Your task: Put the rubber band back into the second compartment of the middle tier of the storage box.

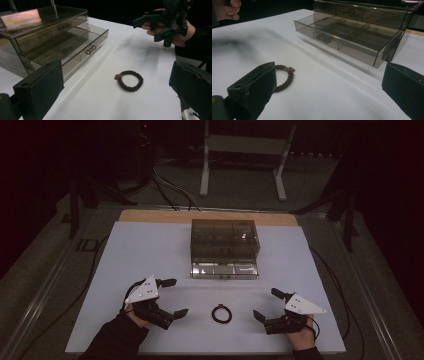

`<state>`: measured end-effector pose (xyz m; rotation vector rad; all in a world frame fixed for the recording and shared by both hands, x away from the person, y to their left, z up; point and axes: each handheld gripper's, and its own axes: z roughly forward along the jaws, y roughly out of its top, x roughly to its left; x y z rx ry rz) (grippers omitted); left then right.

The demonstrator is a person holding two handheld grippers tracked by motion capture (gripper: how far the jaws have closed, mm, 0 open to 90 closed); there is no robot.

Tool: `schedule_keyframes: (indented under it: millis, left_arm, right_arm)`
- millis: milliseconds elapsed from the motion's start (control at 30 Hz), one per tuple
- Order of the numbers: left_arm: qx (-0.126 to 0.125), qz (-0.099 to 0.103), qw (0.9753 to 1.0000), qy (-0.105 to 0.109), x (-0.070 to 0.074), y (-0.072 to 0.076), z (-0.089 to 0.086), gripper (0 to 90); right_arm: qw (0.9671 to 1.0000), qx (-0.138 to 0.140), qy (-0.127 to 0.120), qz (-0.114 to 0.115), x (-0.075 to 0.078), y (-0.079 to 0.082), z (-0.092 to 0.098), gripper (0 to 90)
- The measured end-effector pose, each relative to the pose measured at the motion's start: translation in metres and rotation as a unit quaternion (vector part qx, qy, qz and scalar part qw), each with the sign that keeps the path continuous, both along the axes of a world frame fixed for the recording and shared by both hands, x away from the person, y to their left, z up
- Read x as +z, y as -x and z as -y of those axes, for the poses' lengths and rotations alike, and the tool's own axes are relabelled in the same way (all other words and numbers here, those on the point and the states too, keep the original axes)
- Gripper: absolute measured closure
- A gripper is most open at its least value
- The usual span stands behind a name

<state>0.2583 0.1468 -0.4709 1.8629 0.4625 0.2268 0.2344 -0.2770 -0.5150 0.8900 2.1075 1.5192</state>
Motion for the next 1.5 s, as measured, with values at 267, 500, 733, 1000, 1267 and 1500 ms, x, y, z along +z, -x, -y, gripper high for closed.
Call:
schedule_keyframes:
  millis: [267, 500, 733, 1000, 1267, 1500]
  left_arm:
    - [-0.013, -0.01, 0.9999, -0.004, -0.005, -0.001, 0.012, 0.3]
    - [-0.027, -0.021, 0.9994, -0.007, -0.013, -0.001, 0.028, 0.3]
    - [-0.037, -0.037, 0.9986, -0.014, -0.024, -0.004, 0.044, 0.3]
    - [-0.038, -0.042, 0.9981, -0.024, -0.03, -0.007, 0.058, 0.3]
    - [-0.056, -0.048, 0.9968, -0.031, -0.036, -0.007, 0.071, 0.4]
    - [-0.063, -0.055, 0.9953, -0.047, -0.042, -0.008, 0.083, 0.9]
  right_arm:
    - [1.0, 0.0, 0.0, -0.001, 0.0, 0.0, 0.0, 0.0]
    - [1.0, 0.001, 0.001, 0.001, 0.0, 0.0, 0.0, 0.0]
    - [1.0, 0.001, -0.002, -0.001, 0.0, -0.001, 0.0, 0.0]
    - [1.0, 0.0, -0.003, -0.001, 0.0, 0.0, 0.001, 0.0]
    - [1.0, 0.0, -0.003, 0.0, 0.0, 0.0, 0.001, 0.0]
    - [1.0, -0.001, -0.006, -0.002, 0.0, 0.0, 0.001, 0.0]
